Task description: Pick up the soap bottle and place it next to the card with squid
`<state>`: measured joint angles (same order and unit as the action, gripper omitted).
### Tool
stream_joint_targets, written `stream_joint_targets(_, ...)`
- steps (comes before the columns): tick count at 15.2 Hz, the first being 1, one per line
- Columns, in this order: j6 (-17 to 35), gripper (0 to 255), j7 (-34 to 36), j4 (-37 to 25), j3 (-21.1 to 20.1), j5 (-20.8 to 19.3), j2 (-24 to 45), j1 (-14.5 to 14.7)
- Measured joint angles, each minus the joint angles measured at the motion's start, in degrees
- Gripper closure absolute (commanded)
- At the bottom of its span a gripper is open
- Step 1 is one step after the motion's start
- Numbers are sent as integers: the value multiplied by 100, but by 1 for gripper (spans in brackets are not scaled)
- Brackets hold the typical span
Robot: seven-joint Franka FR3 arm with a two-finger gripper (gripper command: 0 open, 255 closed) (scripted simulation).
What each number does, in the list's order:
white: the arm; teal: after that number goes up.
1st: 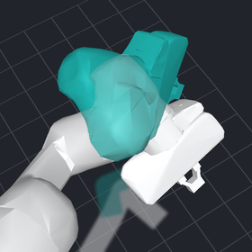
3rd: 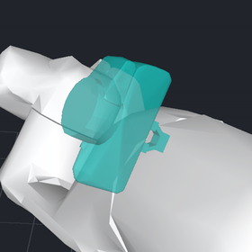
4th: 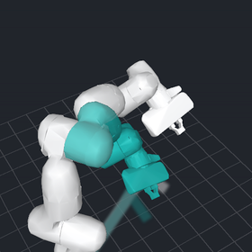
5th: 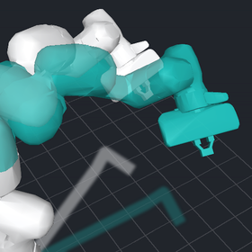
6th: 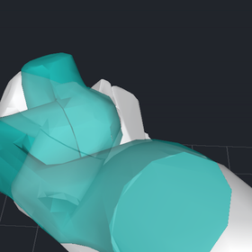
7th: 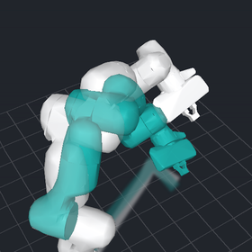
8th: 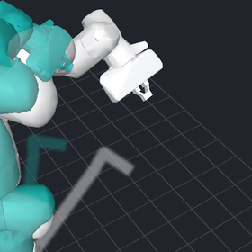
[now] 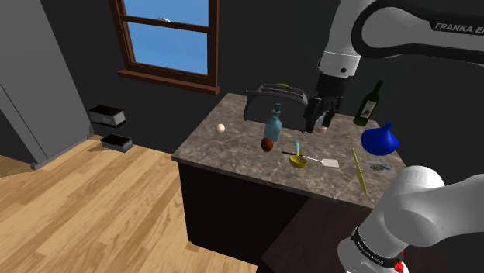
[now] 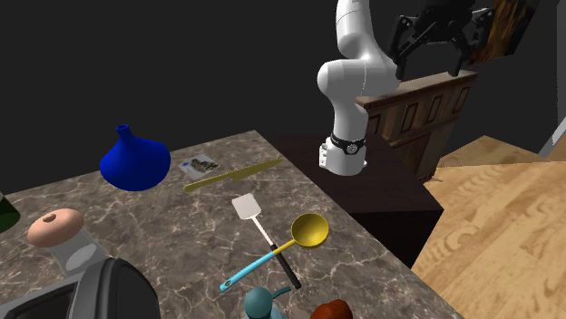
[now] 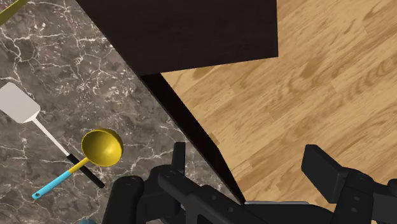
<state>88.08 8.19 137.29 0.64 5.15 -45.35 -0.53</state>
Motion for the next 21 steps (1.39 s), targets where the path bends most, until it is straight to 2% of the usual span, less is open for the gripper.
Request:
stream_joint_targets(2, 44, 0, -51, -28, 44, -37, 73, -19)
stream_joint_targets(9, 797, 0, -616, -370, 504, -355, 1143, -191)
stream_joint_targets(17, 1460, 0, -1299, -1299, 1031, -472, 2685, -332)
stream_joint_targets(21, 1704, 0, -1651, -1888, 1261, -400, 3492, -401)
